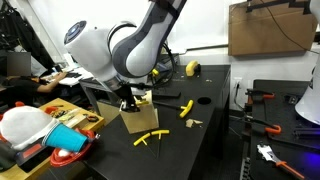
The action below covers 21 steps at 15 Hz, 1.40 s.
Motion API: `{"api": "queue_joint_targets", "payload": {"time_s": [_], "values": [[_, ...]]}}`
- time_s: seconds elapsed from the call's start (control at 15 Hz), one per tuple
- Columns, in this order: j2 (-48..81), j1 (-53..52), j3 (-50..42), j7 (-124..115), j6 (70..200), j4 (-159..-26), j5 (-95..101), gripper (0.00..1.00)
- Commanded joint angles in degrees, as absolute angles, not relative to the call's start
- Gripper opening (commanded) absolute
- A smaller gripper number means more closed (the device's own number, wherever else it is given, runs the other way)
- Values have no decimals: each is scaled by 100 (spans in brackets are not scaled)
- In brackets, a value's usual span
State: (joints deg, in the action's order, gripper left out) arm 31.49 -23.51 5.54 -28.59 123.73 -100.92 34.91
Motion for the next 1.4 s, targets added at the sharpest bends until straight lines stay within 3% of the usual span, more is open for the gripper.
{"api": "queue_joint_targets", "payload": {"time_s": [0.0,0.2,0.4,1.27,1.33], "values": [[3207,-2492,408,-2950,12292,-9938,3520,27],[3164,-2504,405,-2939,12281,-9935,3488,5],[3120,-2486,422,-2898,12255,-9931,3426,4],[2758,-2282,736,-1817,12213,-9969,2303,4],[2743,-2269,725,-1737,12215,-9943,2239,24]]}}
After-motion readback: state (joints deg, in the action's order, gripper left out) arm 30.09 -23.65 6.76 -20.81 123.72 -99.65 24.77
